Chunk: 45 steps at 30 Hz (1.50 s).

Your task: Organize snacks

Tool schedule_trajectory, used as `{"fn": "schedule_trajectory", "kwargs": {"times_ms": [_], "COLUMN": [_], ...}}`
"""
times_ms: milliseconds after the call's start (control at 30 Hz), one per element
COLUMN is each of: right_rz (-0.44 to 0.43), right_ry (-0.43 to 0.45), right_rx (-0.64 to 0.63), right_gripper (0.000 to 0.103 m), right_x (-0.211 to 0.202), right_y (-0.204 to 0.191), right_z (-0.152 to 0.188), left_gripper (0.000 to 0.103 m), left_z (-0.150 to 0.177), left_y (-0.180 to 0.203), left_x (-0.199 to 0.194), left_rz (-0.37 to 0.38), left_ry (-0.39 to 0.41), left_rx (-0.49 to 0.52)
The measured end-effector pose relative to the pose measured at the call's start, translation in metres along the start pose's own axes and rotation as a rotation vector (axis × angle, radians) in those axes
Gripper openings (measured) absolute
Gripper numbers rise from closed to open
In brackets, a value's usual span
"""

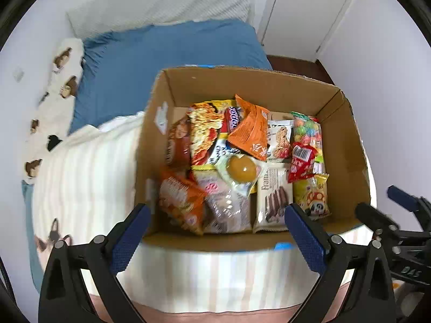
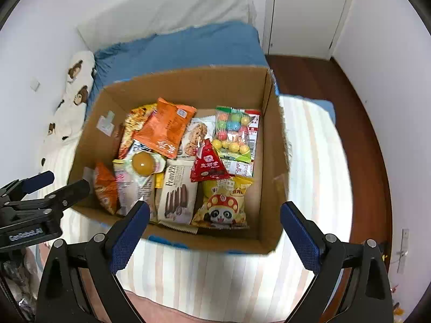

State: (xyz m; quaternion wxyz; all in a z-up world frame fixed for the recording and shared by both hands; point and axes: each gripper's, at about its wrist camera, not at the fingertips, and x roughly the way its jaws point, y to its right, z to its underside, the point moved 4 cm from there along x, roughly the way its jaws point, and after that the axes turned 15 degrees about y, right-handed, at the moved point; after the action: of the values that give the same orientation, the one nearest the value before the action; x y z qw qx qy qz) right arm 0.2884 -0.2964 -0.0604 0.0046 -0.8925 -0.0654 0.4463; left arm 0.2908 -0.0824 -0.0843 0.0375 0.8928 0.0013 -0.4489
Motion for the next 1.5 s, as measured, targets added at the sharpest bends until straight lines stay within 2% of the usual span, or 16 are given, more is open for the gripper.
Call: {"fn": "schedule_trajectory", "kwargs": {"times_ms": [67, 433, 567, 900, 1200, 1500], "right_rz": [-0.005, -0.006, -0.003, 0.02, 0.02, 0.027], "right_ry": [0.037, 0.222, 0.293, 0.442, 0.498, 0.506], "right_rx": [0.0, -0.028, -0.025, -0.05, -0.058, -0.062], "right_gripper": [0.099, 0.099, 0.102, 0.102, 0.102, 0.103], "right_x": [-0.02, -0.128, -0.173, -0.271, -0.319, -0.323], "right_y": [-0.002, -0.016, -0.019, -0.029, -0.035, -0.035], "right_z": [0.007, 0.048, 0.068, 0.108, 0.127, 0.128], "left_gripper": [0.102, 0.102, 0.102, 0.102, 0.102, 0.102], "left_z": [0.008, 0.054, 0.074, 0.112, 0.128, 0.129], "left_y": [0.0, 0.005, 0.008, 0.011, 0.008, 0.004], "left_x": [-0.017, -0.125, -0.16, -0.226, -0.263, -0.268], "left_rz": [-0.02, 0.002, -0.019, -0.014, -0.025, -0.027], "left_ry": [0.04, 0.234, 0.299, 0.394, 0.463, 0.474], "left_rx": [0.014, 0.042, 0.062, 0.055, 0.047, 0.043]}}
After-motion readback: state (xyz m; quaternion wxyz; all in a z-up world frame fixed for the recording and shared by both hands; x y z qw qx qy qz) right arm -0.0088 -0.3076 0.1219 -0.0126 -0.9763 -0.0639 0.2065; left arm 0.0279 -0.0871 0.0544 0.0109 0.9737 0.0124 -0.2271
